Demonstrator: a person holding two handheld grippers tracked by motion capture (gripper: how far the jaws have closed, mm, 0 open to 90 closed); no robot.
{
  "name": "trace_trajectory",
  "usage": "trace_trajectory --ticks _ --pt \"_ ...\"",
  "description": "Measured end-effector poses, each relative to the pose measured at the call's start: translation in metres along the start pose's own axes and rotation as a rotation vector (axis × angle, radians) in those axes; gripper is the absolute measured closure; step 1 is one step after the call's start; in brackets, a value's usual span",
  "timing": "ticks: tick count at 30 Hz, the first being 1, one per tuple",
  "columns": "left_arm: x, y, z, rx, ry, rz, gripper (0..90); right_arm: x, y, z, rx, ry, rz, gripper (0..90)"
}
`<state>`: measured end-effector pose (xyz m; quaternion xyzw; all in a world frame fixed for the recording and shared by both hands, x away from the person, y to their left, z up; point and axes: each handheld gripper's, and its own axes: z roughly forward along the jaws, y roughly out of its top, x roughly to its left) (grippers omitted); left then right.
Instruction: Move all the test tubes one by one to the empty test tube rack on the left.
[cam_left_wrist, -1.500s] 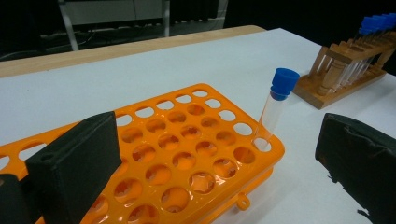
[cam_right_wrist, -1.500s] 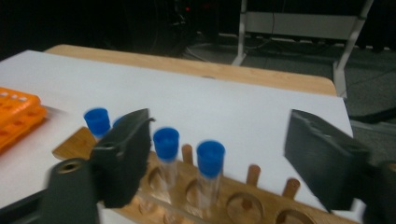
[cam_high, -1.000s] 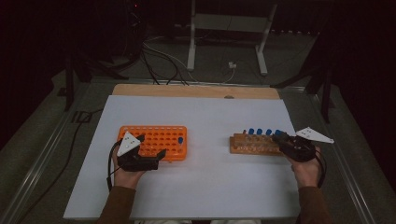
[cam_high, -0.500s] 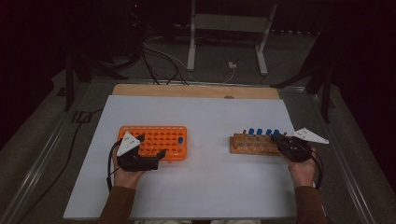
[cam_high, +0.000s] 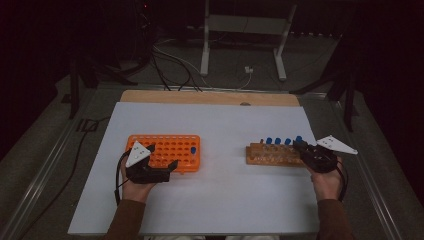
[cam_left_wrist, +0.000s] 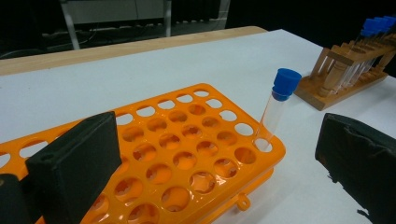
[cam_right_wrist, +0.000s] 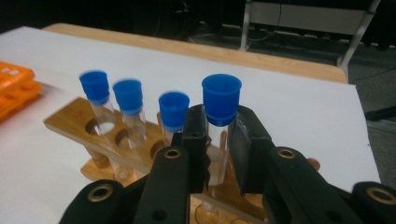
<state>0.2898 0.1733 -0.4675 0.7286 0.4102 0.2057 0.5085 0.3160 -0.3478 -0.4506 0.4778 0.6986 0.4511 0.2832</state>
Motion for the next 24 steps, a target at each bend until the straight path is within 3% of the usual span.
trace_trajectory --ticks 17,24 --pt "0.0 0.0 0.0 -0.002 -0.005 -0.002 1.2 0.011 0.031 -0.026 -0.098 0.004 -0.046 77.0" --pt "-0.001 0.0 0.0 -0.02 -0.004 0.004 1.1 0.016 0.033 -0.037 -0.115 0.007 -0.056 77.0"
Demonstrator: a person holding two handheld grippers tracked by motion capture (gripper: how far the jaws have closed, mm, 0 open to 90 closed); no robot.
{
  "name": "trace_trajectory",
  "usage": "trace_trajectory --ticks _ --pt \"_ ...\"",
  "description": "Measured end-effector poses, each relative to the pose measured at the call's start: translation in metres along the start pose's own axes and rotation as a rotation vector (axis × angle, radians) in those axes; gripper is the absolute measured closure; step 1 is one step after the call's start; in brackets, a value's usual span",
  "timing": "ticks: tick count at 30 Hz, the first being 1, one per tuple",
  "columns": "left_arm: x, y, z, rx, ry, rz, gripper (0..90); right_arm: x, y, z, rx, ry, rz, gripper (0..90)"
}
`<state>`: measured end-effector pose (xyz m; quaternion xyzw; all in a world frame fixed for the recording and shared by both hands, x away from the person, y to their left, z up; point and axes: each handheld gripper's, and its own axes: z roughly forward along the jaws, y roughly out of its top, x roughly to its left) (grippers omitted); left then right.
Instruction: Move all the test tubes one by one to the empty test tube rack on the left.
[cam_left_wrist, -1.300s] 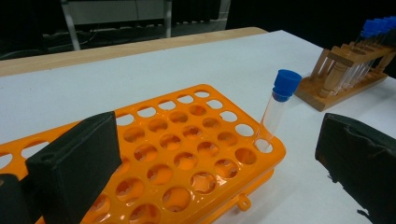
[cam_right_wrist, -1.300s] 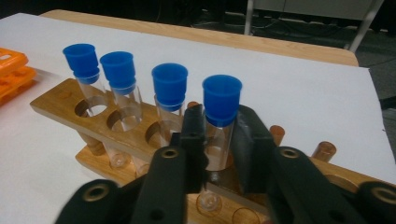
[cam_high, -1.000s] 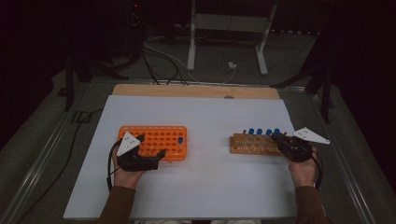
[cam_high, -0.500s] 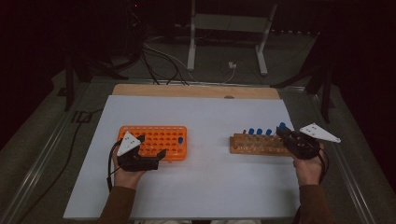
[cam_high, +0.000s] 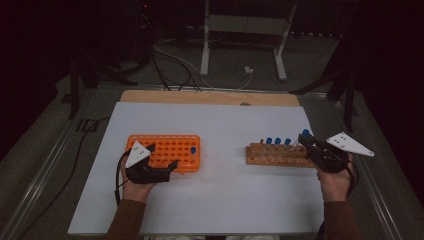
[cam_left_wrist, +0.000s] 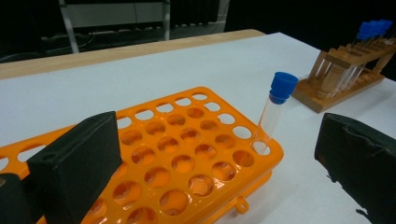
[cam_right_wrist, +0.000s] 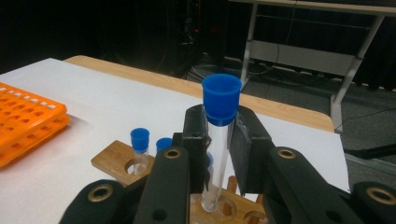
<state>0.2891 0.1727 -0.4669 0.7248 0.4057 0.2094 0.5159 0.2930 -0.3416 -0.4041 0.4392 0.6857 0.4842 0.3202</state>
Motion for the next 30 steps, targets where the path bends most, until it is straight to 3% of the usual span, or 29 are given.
trace_trajectory --ticks 8,11,16,20,30 --pt "-0.001 0.0 0.001 -0.013 -0.016 0.004 1.1 0.011 0.002 -0.006 -0.013 0.037 -0.017 77.0" --pt "-0.002 -0.001 0.002 -0.016 -0.015 0.023 1.1 0.018 0.002 -0.004 -0.011 0.057 -0.024 77.0" --pt "-0.004 0.001 0.002 -0.04 -0.026 0.012 1.2 0.03 0.003 0.004 -0.006 0.093 -0.036 77.0" --pt "-0.006 0.003 0.002 -0.066 -0.037 0.029 1.2 0.043 0.004 0.011 -0.003 0.125 -0.043 77.0" --pt "-0.022 0.012 0.005 -0.066 -0.064 0.063 3.6 0.075 0.008 0.029 -0.011 0.208 -0.05 76.9"
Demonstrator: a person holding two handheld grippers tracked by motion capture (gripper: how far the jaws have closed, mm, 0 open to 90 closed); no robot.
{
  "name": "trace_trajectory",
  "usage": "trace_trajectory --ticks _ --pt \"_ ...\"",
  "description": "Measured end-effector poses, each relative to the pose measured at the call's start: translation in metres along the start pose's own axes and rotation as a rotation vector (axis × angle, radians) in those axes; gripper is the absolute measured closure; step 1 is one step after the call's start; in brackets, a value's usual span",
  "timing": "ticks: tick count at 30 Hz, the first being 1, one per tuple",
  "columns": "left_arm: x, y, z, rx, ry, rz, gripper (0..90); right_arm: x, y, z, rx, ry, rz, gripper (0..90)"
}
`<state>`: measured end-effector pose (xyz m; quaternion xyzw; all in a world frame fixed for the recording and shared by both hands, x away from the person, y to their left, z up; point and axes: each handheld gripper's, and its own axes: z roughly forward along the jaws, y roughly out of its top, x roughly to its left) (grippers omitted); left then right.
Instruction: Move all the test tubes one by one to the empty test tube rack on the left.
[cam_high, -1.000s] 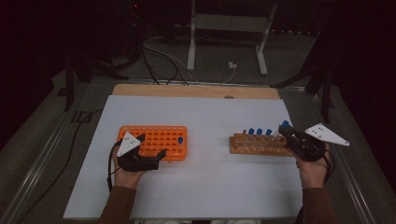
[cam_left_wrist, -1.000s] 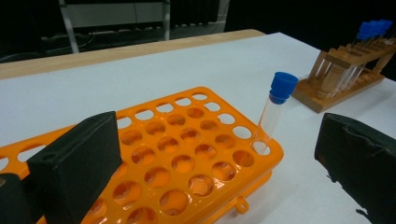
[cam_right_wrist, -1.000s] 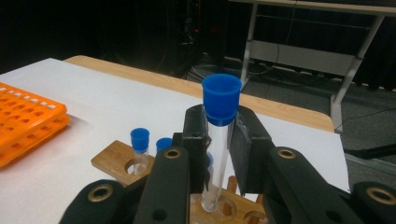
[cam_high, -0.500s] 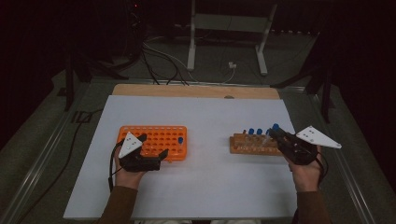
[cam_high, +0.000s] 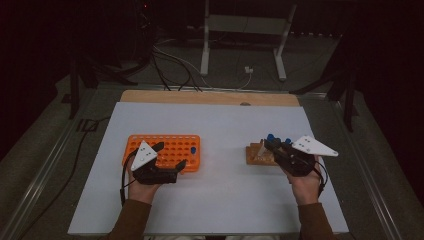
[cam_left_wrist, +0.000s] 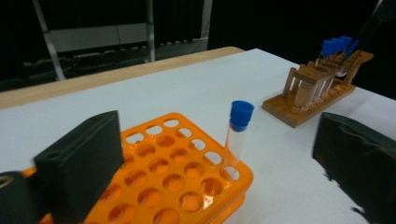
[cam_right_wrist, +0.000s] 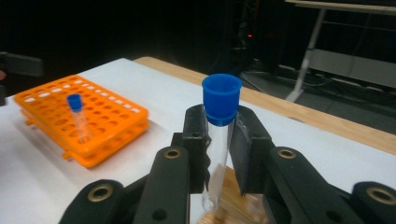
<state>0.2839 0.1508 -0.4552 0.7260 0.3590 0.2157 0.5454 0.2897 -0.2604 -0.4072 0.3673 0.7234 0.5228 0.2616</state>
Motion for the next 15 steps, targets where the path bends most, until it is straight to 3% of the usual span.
trace_trajectory --ticks 15 --pt "-0.033 0.017 0.022 0.02 -0.082 0.032 6.7 0.042 0.01 0.037 0.014 0.127 -0.028 76.9"
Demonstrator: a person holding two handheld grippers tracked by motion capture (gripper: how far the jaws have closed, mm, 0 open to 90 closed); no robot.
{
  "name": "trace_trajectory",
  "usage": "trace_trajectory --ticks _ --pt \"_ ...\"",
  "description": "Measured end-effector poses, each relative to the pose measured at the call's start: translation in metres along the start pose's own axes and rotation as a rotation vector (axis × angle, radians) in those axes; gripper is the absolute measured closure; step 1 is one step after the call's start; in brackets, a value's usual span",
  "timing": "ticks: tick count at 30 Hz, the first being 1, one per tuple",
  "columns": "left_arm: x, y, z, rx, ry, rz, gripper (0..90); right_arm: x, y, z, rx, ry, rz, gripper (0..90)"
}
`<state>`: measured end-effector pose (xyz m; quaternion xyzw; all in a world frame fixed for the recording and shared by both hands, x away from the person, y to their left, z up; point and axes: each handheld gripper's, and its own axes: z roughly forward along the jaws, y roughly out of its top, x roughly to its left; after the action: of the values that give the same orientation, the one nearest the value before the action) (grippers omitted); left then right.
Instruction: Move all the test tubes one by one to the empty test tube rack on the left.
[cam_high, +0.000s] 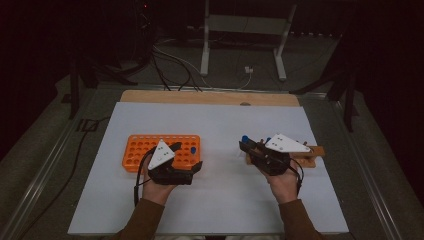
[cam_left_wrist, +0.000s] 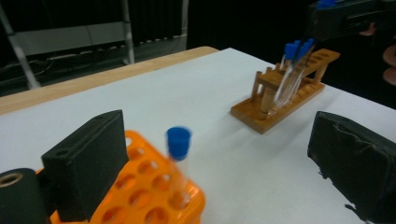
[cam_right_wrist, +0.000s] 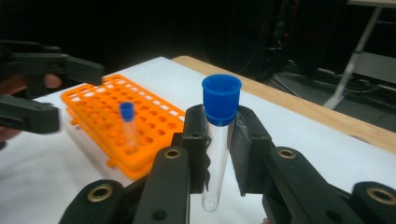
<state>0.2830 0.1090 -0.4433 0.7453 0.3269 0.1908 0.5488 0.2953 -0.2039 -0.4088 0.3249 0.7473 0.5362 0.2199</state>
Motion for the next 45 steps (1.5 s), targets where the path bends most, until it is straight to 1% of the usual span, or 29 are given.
trace_trajectory --ticks 2,6,10,12,16,17,20,22,26,28,29,32,33,34,36,37,39,40,42,43,45 --pt "-0.005 0.003 0.005 0.007 -0.003 0.019 7.7 0.005 0.0 0.004 0.005 0.015 -0.004 76.9" --pt "-0.014 0.007 0.015 0.023 -0.028 0.04 9.7 0.014 0.001 0.012 0.017 0.047 -0.015 76.9" --pt "-0.022 0.009 0.024 0.043 -0.042 0.069 16.2 0.023 0.003 0.018 0.016 0.079 -0.013 76.9" --pt "-0.026 0.01 0.028 0.047 -0.044 0.087 17.5 0.027 0.004 0.021 0.017 0.091 -0.021 76.9" --pt "-0.031 0.01 0.036 0.052 -0.075 0.097 27.7 0.036 0.006 0.027 0.026 0.122 -0.032 76.9" --pt "-0.031 0.01 0.037 0.055 -0.081 0.099 33.4 0.038 0.007 0.028 0.026 0.128 -0.033 76.9" --pt "-0.032 0.011 0.039 0.052 -0.091 0.1 43.0 0.042 0.007 0.031 0.029 0.142 -0.037 76.9" --pt "-0.032 0.011 0.039 0.044 -0.097 0.099 51.4 0.044 0.007 0.033 0.03 0.151 -0.037 76.9" --pt "-0.03 0.011 0.038 0.045 -0.122 0.103 67.5 0.046 0.007 0.035 0.03 0.163 -0.028 76.8" --pt "-0.029 0.01 0.038 0.046 -0.132 0.107 74.1 0.046 0.006 0.035 0.032 0.169 -0.023 76.8" --pt "-0.029 0.01 0.038 0.046 -0.133 0.11 76.4 0.046 0.006 0.036 0.033 0.172 -0.023 76.8" --pt "-0.029 0.01 0.038 0.046 -0.135 0.116 77.5 0.045 0.006 0.036 0.036 0.178 -0.02 76.2" --pt "-0.029 0.01 0.038 0.048 -0.133 0.116 77.6 0.045 0.006 0.036 0.034 0.183 -0.016 74.6" --pt "-0.029 0.01 0.038 0.047 -0.13 0.115 77.6 0.043 0.006 0.035 0.032 0.193 -0.007 67.2" --pt "-0.027 0.01 0.037 0.046 -0.123 0.108 77.7 0.04 0.005 0.035 0.022 0.21 0.02 55.1" --pt "-0.026 0.01 0.036 0.043 -0.117 0.105 77.8 0.038 0.005 0.034 0.019 0.211 0.029 48.1" --pt "-0.022 0.009 0.033 0.043 -0.105 0.1 77.8 0.036 0.005 0.031 0.021 0.195 0.028 35.0" --pt "-0.02 0.009 0.031 0.039 -0.1 0.094 77.8 0.035 0.004 0.03 0.018 0.183 0.025 29.9" --pt "-0.016 0.009 0.027 0.029 -0.09 0.081 77.8 0.032 0.004 0.029 0.025 0.173 0.032 20.5" --pt "-0.014 0.01 0.024 0.026 -0.083 0.079 77.8 0.031 0.003 0.028 0.029 0.16 0.033 16.5" --pt "-0.011 0.01 0.019 0.016 -0.072 0.074 77.8 0.029 0.002 0.027 0.033 0.139 0.033 14.3"
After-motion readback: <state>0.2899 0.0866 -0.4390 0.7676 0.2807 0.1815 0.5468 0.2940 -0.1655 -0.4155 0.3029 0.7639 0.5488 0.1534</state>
